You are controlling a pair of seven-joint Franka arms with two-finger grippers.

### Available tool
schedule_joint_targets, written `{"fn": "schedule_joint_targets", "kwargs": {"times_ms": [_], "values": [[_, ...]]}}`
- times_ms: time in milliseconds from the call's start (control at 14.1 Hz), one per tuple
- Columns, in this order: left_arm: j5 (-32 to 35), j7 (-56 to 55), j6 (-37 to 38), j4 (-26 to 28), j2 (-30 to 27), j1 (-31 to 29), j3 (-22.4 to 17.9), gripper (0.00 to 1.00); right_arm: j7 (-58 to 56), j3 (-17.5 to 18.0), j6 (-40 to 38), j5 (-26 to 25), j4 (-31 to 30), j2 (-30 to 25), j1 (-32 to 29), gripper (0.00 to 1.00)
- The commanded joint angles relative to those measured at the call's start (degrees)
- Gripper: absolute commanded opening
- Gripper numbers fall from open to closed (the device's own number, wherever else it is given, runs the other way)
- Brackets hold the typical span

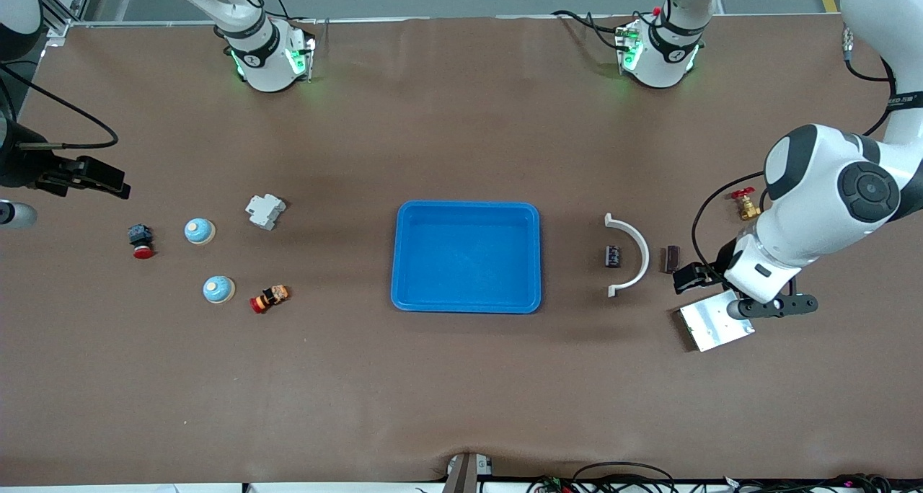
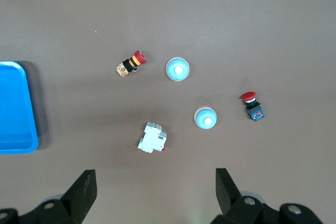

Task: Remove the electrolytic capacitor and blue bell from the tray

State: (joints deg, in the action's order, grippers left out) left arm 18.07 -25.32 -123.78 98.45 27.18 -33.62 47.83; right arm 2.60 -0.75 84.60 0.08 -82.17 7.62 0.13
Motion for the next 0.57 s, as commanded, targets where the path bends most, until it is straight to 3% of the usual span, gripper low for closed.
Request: {"fn": "schedule_joint_targets", "kwargs": {"times_ms": [0, 498], "values": [[-1.02, -3.06, 1.26, -0.89, -1.51, -0.39, 0.59, 1.0, -0.14, 0.31, -0.49, 0.8, -0.27, -0.68, -0.66, 1.0], [-0.41, -3.25, 1.34, -2.92, -3.61, 2.67, 0.78, 1.0, -0.14, 0.31, -0.49, 0.8, -0.27, -0.68, -0.66, 1.0]]}}
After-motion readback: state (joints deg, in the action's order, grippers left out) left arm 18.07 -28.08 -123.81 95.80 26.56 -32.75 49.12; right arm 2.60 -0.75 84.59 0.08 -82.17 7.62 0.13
